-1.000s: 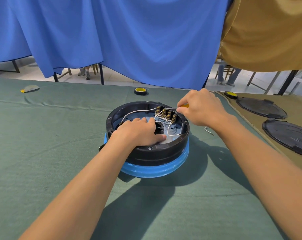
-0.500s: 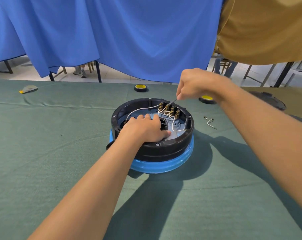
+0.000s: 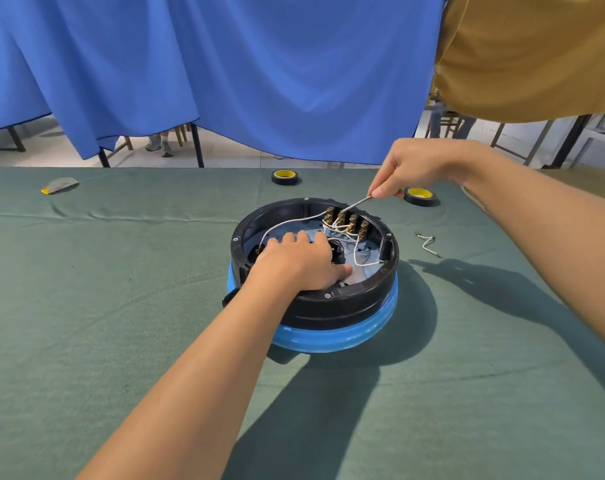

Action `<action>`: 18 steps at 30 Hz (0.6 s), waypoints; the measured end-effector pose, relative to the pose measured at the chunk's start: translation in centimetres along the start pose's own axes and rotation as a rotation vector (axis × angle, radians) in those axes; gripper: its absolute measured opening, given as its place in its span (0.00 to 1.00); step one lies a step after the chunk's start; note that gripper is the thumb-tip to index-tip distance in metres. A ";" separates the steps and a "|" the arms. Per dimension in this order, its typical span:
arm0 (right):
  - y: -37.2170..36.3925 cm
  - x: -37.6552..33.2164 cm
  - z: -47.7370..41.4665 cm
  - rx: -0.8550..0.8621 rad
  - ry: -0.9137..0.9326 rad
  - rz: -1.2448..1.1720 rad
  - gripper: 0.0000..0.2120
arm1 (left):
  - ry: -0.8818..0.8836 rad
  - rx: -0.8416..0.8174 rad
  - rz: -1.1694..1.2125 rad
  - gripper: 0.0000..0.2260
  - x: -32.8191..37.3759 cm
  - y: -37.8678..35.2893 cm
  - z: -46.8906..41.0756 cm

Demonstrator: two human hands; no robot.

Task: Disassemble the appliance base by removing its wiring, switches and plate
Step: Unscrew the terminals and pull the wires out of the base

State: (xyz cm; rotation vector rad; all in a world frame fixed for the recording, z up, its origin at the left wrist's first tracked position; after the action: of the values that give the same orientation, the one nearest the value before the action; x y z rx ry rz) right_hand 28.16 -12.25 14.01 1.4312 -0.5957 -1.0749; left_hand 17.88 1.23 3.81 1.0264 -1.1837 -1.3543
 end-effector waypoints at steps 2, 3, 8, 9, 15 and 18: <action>-0.1 -0.7 0.7 0.100 0.037 0.113 0.04 | -0.002 -0.002 0.002 0.38 0.0 0.0 0.0; -0.3 -1.1 1.1 0.142 0.049 0.167 0.04 | -0.003 -0.003 0.004 0.37 0.1 0.0 0.1; -0.2 -2.6 2.4 0.235 0.056 0.331 0.07 | -0.003 -0.008 0.011 0.37 0.0 0.0 0.1; -0.2 -2.7 2.5 0.244 0.049 0.347 0.07 | -0.001 -0.008 0.013 0.37 0.0 0.0 0.0; -0.6 -3.7 2.9 0.239 0.050 0.383 0.07 | -0.006 -0.010 0.021 0.37 -0.1 -0.1 0.1; -0.2 -2.9 1.7 0.100 0.054 0.235 0.05 | -0.010 -0.013 0.019 0.37 -0.1 -0.1 0.2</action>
State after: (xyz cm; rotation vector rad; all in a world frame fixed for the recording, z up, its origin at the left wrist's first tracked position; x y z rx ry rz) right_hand 25.38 -10.56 14.79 1.4315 -0.7667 -0.8282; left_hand 17.72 1.36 3.75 0.9980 -1.1871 -1.3524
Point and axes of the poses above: each hand's wrist, its own z-axis away from the middle knuckle, its own y-axis out of the back of the hand, x = y × z, the point moved 8 cm from there along -z, towards the middle knuckle
